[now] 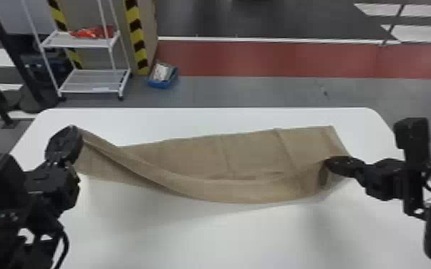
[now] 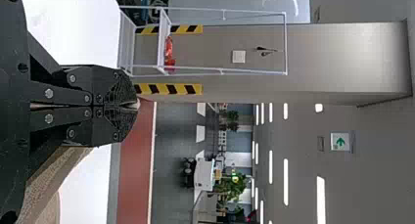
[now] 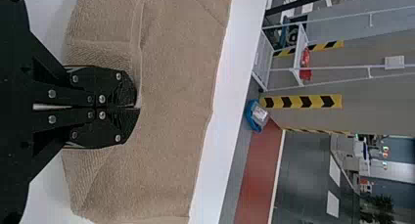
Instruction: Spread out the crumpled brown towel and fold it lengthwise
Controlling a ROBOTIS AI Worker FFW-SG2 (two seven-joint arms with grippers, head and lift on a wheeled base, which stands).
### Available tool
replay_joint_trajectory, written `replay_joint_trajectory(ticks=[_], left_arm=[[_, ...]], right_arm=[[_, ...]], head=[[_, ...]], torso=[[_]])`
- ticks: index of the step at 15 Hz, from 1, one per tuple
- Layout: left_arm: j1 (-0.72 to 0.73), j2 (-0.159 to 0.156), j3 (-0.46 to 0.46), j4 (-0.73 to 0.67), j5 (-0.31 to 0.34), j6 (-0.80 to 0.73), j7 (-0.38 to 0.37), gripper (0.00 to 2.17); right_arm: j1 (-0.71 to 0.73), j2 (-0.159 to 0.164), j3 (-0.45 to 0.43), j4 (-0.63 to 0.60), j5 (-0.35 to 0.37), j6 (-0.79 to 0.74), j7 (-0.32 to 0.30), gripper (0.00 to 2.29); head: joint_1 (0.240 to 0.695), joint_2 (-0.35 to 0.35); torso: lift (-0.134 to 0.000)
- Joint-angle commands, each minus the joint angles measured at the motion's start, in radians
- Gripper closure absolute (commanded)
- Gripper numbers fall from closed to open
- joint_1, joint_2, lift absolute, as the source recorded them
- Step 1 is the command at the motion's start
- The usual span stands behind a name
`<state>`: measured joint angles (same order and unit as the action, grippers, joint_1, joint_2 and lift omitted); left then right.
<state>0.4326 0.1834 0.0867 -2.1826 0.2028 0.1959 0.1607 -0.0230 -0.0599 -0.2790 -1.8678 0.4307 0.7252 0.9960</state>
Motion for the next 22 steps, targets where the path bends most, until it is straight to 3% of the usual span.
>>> replay_joint_trajectory(ticks=[1, 2, 4, 5, 7, 9, 13, 16, 18, 22], left_arm=[[-0.003, 0.001, -0.001, 0.021, -0.006, -0.009, -0.001, 1.44], [-0.009, 0.001, -0.001, 0.029, -0.006, -0.009, -0.001, 1.44], [-0.017, -0.001, -0.005, 0.038, -0.011, -0.009, -0.003, 1.44], [-0.017, -0.001, -0.008, 0.038, -0.011, -0.006, -0.003, 1.44], [-0.018, 0.002, -0.007, 0.038, -0.011, -0.009, -0.003, 1.44], [-0.02, 0.002, -0.005, 0.043, -0.009, -0.012, -0.003, 1.44], [-0.028, 0.001, -0.008, 0.052, -0.011, -0.012, -0.004, 1.44], [-0.031, 0.002, -0.008, 0.052, -0.011, -0.012, -0.004, 1.44], [-0.032, 0.001, -0.008, 0.052, -0.013, -0.009, -0.006, 1.44], [-0.032, 0.001, -0.01, 0.055, -0.016, -0.012, -0.004, 1.44]], right_arm=[[0.0, 0.002, 0.038, 0.058, 0.026, -0.048, -0.008, 1.5], [-0.002, 0.008, 0.046, 0.071, 0.045, -0.063, -0.037, 1.44], [0.017, 0.009, 0.054, 0.067, 0.065, -0.078, -0.091, 0.12], [0.04, 0.009, 0.046, 0.045, 0.066, -0.097, -0.1, 0.0], [0.094, 0.009, 0.02, -0.008, 0.062, -0.149, -0.1, 0.0], [0.16, 0.009, -0.014, -0.074, 0.026, -0.189, -0.092, 0.14], [0.245, 0.011, -0.011, -0.111, 0.028, -0.269, -0.103, 0.23], [0.29, 0.014, 0.032, -0.108, 0.097, -0.333, -0.204, 0.29], [0.304, 0.014, 0.089, -0.099, 0.186, -0.345, -0.29, 0.29], [0.302, 0.015, 0.146, -0.083, 0.223, -0.327, -0.321, 0.29]], head=[[0.695, 0.016], [0.695, 0.025], [0.695, 0.038], [0.695, 0.035], [0.695, 0.03], [0.695, 0.018], [0.695, 0.012], [0.695, 0.015], [0.695, 0.014], [0.695, 0.028]], torso=[[-0.124], [-0.124], [-0.124], [-0.124], [-0.124], [-0.124], [-0.124], [-0.124], [-0.124], [-0.124]])
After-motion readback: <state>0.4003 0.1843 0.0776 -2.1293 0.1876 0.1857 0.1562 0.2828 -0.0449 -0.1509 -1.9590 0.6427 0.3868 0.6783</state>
